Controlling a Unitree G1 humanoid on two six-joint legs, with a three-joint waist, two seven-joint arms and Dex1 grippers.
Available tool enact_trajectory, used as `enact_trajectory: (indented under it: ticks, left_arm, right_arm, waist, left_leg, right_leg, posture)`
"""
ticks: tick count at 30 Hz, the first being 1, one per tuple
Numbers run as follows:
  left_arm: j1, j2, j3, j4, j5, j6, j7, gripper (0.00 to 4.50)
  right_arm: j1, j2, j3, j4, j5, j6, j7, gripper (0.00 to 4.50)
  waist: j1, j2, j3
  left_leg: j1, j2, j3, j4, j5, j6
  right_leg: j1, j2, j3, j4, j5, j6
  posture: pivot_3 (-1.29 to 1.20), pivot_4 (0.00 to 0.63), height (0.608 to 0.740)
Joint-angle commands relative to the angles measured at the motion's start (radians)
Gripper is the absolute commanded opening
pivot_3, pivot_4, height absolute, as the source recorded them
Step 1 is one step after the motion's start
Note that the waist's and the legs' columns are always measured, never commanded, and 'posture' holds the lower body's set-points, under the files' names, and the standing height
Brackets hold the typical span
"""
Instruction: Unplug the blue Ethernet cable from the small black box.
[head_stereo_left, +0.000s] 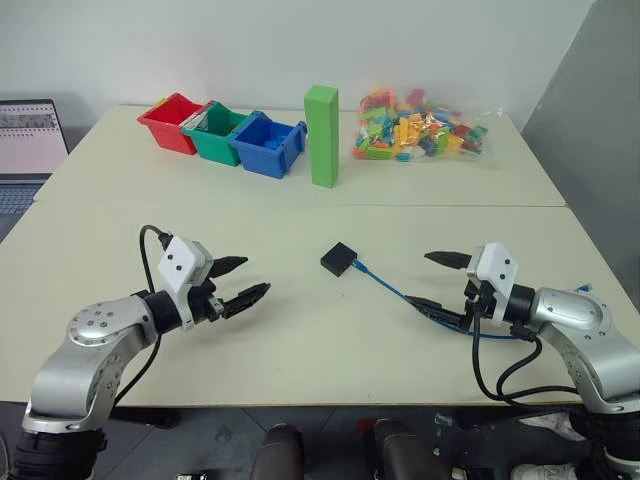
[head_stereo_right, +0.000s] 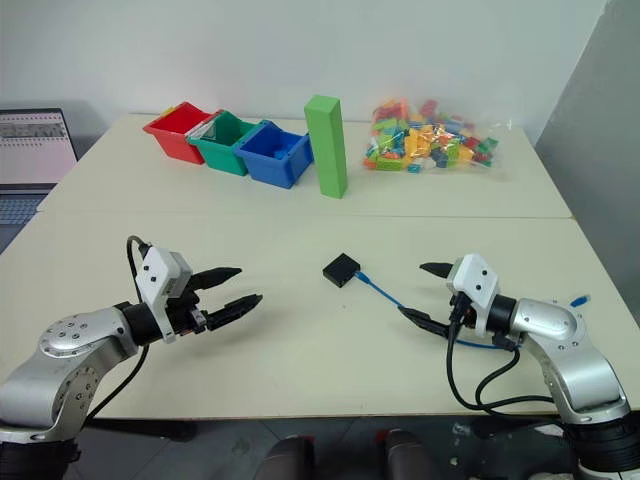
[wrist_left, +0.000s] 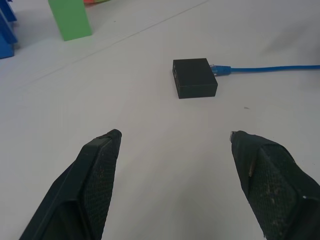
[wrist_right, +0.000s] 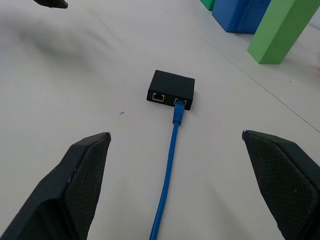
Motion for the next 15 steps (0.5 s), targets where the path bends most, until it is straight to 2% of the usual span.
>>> enact_trajectory:
  ticks: [1,15]
  left_arm:
    - [0.024,0.019,0.025,-0.056,-0.014,-0.017,-0.026,3.71]
    - [0.017,0.039,0.012,-0.056,0.019,0.012,-0.005,3.71]
  right_arm:
    - [0.003,-0.012,-0.019,-0.017,0.011,-0.015,0.014,4.47]
    - [-0.008,0.008,0.013,0.006,-0.011,-0.005,0.006,4.47]
  waist:
    - [0.000,0.000,0.000]
    - [0.001,0.000,0.000]
  left_leg:
    - [0.000,0.000,0.000,0.000,0.000,0.000]
    - [0.000,0.000,0.000,0.000,0.000,0.000]
  right_leg:
    - [0.000,0.000,0.000,0.000,0.000,0.000]
    - [0.000,0.000,0.000,0.000,0.000,0.000]
  posture:
    - [0.00,0.150,0.740]
    - [0.00,0.150,0.740]
